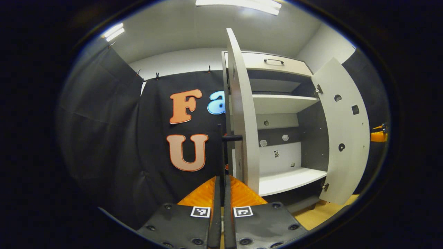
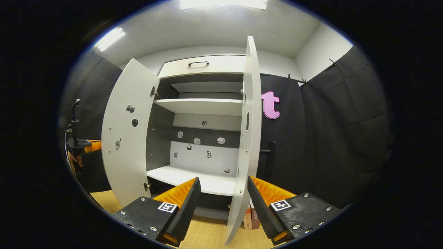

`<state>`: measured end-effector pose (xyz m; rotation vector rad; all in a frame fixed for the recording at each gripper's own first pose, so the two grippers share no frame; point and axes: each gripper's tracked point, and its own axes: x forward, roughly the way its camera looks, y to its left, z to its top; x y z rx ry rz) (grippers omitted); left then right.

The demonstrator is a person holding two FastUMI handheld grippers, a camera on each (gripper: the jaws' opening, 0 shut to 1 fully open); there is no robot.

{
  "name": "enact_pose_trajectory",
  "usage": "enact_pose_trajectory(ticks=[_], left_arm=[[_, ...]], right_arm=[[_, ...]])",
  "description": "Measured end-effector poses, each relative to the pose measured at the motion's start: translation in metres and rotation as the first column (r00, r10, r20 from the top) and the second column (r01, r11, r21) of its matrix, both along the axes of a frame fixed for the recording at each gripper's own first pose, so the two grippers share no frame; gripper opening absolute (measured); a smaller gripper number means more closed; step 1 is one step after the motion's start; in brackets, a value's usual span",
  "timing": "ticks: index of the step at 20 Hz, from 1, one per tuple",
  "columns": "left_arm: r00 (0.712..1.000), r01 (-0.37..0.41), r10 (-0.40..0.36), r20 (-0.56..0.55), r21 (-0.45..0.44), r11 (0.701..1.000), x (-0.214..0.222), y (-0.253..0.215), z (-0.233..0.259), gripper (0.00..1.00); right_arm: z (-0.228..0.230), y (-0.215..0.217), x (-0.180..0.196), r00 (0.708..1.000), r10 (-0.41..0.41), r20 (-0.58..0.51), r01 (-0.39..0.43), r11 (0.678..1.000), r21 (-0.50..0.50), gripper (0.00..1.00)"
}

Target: Open the right door of the double-door shoe cabinet with the right hand, and open the left door with the left hand.

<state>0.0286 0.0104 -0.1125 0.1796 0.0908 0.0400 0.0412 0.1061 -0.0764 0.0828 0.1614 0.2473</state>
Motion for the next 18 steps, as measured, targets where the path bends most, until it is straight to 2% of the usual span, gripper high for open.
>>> enact_pose_trajectory(ticks=[5, 8, 9, 10, 11, 15, 16, 18], left_arm=[[0.997, 0.05, -0.052, 0.063, 0.033, 0.998, 0.005, -0.011, 0.015, 0.1], [0.993, 0.095, -0.096, 0.063, 0.015, 0.995, 0.004, -0.028, 0.015, 0.12], [0.992, 0.106, -0.107, 0.065, 0.018, 0.994, 0.004, -0.032, 0.016, 0.18], [0.991, 0.11, -0.111, 0.067, 0.022, 0.994, 0.005, -0.034, 0.016, 0.27], [0.99, 0.12, -0.122, 0.071, 0.022, 0.993, 0.004, -0.037, 0.016, 0.3], [0.982, 0.172, -0.17, 0.078, -0.025, 0.985, 0.004, -0.054, 0.016, 0.5], [0.981, 0.18, -0.177, 0.082, -0.033, 0.983, 0.004, -0.057, 0.016, 0.61], [0.979, 0.186, -0.181, 0.094, -0.047, 0.981, 0.005, -0.06, 0.016, 0.71]], right_arm=[[0.009, 0.011, -0.008, 0.999, 0.031, 0.013, -0.031, 1.0, 0.006, 0.83], [0.016, 0.015, -0.013, 0.999, 0.042, 0.03, -0.042, 0.999, 0.008, 0.83], [0.016, 0.016, -0.014, 0.999, 0.044, 0.032, -0.044, 0.999, 0.008, 0.84], [0.017, 0.017, -0.016, 0.998, 0.046, 0.031, -0.046, 0.999, 0.006, 0.89], [0.018, 0.018, -0.018, 0.998, 0.049, 0.033, -0.049, 0.999, 0.002, 0.85], [0.028, 0.015, -0.021, 0.998, 0.037, 0.057, -0.038, 0.999, 0.024, 0.87], [0.03, 0.015, -0.022, 0.997, 0.034, 0.063, -0.037, 0.999, 0.038, 0.87], [0.034, 0.011, -0.022, 0.997, 0.025, 0.073, -0.029, 0.998, 0.057, 0.87]])
